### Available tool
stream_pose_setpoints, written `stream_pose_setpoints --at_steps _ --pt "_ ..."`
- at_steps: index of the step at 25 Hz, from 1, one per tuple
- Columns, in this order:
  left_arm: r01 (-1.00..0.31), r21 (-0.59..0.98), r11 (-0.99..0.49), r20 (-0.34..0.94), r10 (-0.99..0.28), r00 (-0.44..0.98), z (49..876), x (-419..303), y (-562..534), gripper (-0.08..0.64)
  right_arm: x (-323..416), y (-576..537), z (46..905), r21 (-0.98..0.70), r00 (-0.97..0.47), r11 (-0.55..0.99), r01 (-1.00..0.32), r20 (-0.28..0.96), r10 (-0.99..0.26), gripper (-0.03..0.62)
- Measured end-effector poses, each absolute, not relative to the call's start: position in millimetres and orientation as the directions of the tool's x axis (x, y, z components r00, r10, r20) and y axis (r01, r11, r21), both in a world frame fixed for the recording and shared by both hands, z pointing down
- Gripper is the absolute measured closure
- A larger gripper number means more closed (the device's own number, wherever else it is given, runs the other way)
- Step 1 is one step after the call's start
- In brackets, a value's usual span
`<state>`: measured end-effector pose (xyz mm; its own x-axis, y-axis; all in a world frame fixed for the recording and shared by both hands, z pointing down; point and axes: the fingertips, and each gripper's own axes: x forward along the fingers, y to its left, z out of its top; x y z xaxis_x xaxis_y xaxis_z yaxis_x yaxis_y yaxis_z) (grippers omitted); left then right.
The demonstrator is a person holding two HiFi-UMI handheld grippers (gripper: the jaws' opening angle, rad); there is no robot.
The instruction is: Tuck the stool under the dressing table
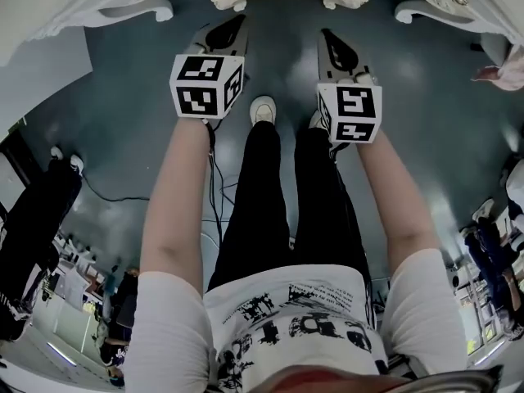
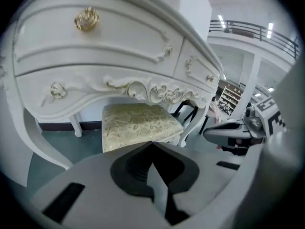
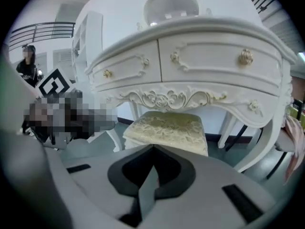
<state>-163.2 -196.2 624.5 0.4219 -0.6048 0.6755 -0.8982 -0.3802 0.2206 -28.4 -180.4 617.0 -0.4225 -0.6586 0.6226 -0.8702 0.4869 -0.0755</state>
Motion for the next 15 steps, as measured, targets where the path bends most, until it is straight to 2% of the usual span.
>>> stream_pose_setpoints --at_steps 6,15 --pt "-0.906 0.237 -0.349 0.552 -0.720 0.422 516 -168 -164 0.540 -15 -133 522 -0.118 -0.458 0.476 -0.871 0.546 -0.701 0.575" --pt "-0.897 0.142 -0.419 0.354 -0.825 0.441 345 -149 -118 0.540 -12 -115 358 -0.072 -0.496 0.512 -0.856 0.389 -0.776 0.575"
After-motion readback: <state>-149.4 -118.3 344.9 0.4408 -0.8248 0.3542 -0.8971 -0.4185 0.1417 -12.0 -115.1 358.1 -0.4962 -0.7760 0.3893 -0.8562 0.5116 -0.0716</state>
